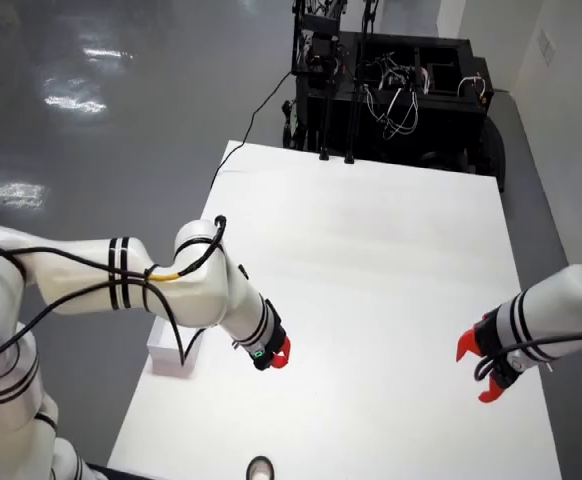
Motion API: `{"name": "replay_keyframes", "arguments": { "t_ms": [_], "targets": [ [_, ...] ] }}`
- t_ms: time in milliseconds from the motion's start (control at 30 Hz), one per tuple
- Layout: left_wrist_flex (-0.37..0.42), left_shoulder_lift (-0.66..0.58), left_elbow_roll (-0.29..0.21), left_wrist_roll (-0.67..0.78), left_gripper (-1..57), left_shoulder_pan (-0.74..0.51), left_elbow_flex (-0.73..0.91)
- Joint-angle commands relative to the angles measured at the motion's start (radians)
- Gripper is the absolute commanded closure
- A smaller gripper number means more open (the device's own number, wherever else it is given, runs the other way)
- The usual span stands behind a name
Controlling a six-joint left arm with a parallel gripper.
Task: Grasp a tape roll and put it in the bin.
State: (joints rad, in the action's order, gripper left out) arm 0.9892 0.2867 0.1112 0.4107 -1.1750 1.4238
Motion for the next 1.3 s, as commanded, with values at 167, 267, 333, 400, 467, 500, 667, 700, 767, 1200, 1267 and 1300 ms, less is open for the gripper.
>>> {"name": "replay_keyframes", "arguments": {
  "t_ms": [167, 267, 333, 400, 467, 500, 667, 700, 767, 1200, 1267, 1300],
  "targets": [
    [0.009, -0.003, 0.008, 0.415, 52.6, 0.043, 0.021],
    [0.009, 0.029, 0.007, 0.496, 49.3, 0.051, 0.021],
    [-0.014, 0.065, 0.007, 0.53, 45.9, 0.044, 0.021],
    [-0.021, 0.1, 0.01, 0.562, 44.0, 0.04, 0.021],
    [-0.024, 0.132, 0.013, 0.6, 43.2, 0.037, 0.021],
    [-0.03, 0.147, 0.018, 0.62, 42.9, 0.034, 0.021],
    [-0.044, 0.213, 0.071, 0.735, 38.0, 0.012, 0.021],
    [-0.044, 0.227, 0.079, 0.741, 36.0, 0.008, 0.021],
    [-0.043, 0.256, 0.084, 0.743, 32.5, -0.003, 0.023],
    [-0.098, 0.353, 0.107, 0.743, 30.5, -0.066, 0.038],
    [-0.1, 0.379, 0.105, 0.743, 31.0, -0.071, 0.038],
    [-0.096, 0.39, 0.104, 0.743, 31.1, -0.072, 0.041]
  ]
}}
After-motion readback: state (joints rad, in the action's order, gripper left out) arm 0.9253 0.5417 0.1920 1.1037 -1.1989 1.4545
